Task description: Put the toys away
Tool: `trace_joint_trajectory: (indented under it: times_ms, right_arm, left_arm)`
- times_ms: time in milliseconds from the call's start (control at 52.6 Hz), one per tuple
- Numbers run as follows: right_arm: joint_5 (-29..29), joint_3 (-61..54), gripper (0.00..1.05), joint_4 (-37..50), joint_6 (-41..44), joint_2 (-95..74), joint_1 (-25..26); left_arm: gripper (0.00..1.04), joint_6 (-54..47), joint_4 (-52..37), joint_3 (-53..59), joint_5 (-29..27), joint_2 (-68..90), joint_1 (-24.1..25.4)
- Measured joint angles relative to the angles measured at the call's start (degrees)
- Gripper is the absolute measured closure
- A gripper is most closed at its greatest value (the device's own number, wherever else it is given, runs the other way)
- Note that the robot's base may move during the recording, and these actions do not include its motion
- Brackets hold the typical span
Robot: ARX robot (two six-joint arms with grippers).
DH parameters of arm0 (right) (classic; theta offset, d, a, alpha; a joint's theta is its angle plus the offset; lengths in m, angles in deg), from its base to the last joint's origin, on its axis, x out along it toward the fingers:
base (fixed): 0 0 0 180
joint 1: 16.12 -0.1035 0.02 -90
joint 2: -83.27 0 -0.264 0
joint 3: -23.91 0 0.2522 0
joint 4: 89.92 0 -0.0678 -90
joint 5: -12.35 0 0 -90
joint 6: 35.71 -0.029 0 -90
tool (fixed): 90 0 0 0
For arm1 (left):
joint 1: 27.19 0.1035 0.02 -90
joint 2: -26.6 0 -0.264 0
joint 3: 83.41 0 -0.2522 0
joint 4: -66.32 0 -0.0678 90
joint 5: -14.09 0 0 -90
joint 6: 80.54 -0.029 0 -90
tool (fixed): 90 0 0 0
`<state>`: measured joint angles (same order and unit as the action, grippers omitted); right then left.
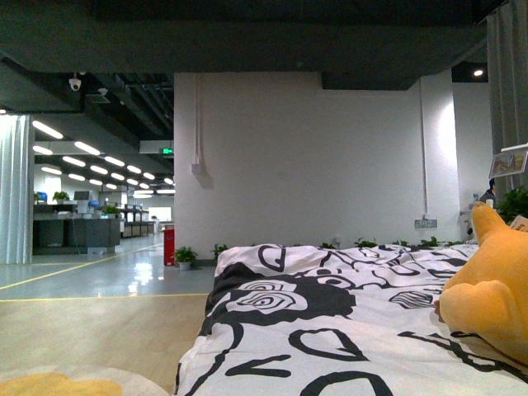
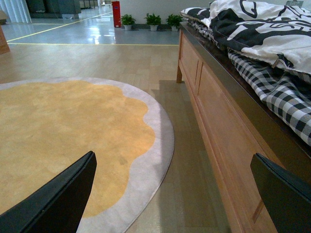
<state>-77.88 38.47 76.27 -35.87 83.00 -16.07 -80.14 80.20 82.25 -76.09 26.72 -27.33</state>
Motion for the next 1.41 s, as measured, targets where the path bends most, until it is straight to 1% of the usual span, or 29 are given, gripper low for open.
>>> trace_joint_trajectory:
  times_ms: [38, 76, 133, 190, 266, 418, 513, 798, 969, 1160, 1255, 1407]
  right_arm:
    - [0.0, 0.0, 0.07, 0.0, 0.0, 0.0, 0.0]
    - [2.8, 0.0, 0.07, 0.3, -1.0, 0.0, -0.7]
    - [10.0, 0.0, 0.07, 1.6, -4.1, -0.1, -3.0]
    - [12.5, 0.0, 0.07, 2.8, -5.4, -0.6, -3.9]
    - [13.8, 0.1, 0.07, 5.4, -6.8, -3.3, -5.2]
    - [14.2, 0.8, 0.07, 11.0, -7.8, -8.7, -7.5]
    - [14.2, 2.1, 0.07, 15.3, -8.0, -12.7, -8.0]
    - [14.7, 6.5, 0.07, 32.6, -7.7, -29.6, -8.9]
    - [16.7, 7.6, 0.07, 44.7, -4.4, -40.2, -9.6]
    - [19.7, 12.2, 0.07, 58.8, 1.8, -53.4, -9.6]
    - [20.0, 14.4, 0.07, 62.0, 4.1, -57.3, -9.6]
    - [19.9, 17.4, 0.07, 63.1, 6.0, -61.6, -10.0]
  left_arm:
    - [0.06, 0.0, 0.0, 0.0, 0.0, 0.0, 0.0]
    - [0.06, 0.0, 0.0, 0.0, 0.0, 0.0, 0.0]
    - [0.06, 0.0, 0.0, 0.0, 0.1, 0.0, 0.0]
    - [0.06, 0.0, 0.0, 0.0, 0.1, 0.0, 0.0]
    - [0.06, 0.0, 0.0, 0.0, 0.1, 0.0, 0.0]
    - [0.06, 0.0, 0.0, 0.0, 0.1, 0.0, 0.0]
    - [0.06, 0.0, 0.0, 0.0, 0.1, 0.0, 0.0]
    - [0.06, 0.0, 0.0, 0.0, 0.1, 0.0, 0.0]
    - [0.06, 0.0, 0.0, 0.0, 0.1, 0.0, 0.0]
    - [0.06, 0.0, 0.0, 0.0, 0.1, 0.0, 0.0]
    - [0.06, 0.0, 0.0, 0.0, 0.1, 0.0, 0.0]
    - [0.06, 0.0, 0.0, 0.0, 0.1, 0.0, 0.0]
